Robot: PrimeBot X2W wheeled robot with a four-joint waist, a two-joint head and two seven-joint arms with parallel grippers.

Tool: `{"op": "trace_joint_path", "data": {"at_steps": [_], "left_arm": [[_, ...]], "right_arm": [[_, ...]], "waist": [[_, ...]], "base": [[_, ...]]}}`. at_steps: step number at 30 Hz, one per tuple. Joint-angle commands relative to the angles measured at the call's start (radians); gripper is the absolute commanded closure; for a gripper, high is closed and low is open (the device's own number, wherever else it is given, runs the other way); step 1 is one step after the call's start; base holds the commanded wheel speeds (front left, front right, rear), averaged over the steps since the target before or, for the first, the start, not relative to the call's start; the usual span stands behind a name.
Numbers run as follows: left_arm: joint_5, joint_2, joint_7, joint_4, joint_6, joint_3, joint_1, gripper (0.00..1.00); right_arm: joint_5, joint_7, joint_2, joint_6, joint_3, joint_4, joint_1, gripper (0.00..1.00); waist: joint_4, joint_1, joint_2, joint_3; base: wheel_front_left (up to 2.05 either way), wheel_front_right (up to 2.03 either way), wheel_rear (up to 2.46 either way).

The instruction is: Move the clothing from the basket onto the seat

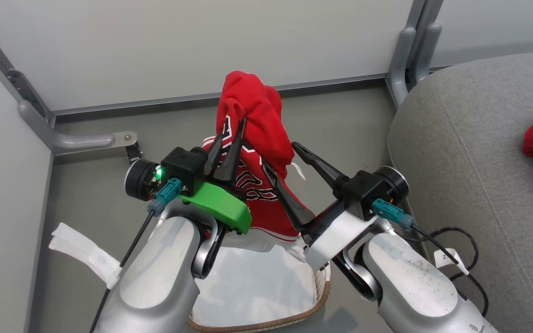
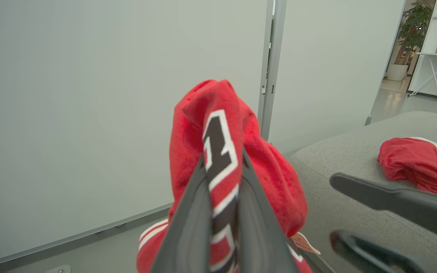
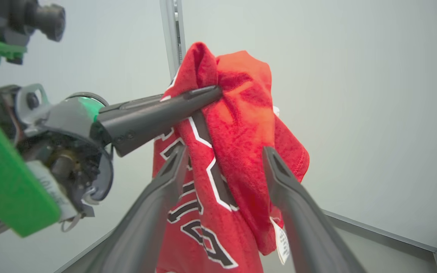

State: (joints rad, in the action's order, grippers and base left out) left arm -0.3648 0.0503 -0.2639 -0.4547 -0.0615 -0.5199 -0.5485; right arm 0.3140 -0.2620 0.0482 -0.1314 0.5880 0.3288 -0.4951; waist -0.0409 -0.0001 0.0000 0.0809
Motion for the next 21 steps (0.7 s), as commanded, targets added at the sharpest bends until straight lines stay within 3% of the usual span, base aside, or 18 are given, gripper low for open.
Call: {"op": "trace_joint_path", "data": {"at_steps": [1,21], "left_arm": [[-0.006,0.002,-0.001,0.007,0.008,-0.004,-0.015,1.0],[-0.07,0.002,-0.001,0.046,0.009,-0.096,-0.026,1.0]], "right_arm": [[-0.01,-0.004,0.005,0.001,-0.001,0.003,-0.017,0.0],[-0.106,-0.004,0.005,0.001,0.077,0.208,-0.147,0.0]], "waist": [[0.007,0.0001,0.0,0.002],[0.05,0.0001,0.0,0.004]], "base": [[0.0,0.0,0.0],[0.0,0.0,0.0]]}}
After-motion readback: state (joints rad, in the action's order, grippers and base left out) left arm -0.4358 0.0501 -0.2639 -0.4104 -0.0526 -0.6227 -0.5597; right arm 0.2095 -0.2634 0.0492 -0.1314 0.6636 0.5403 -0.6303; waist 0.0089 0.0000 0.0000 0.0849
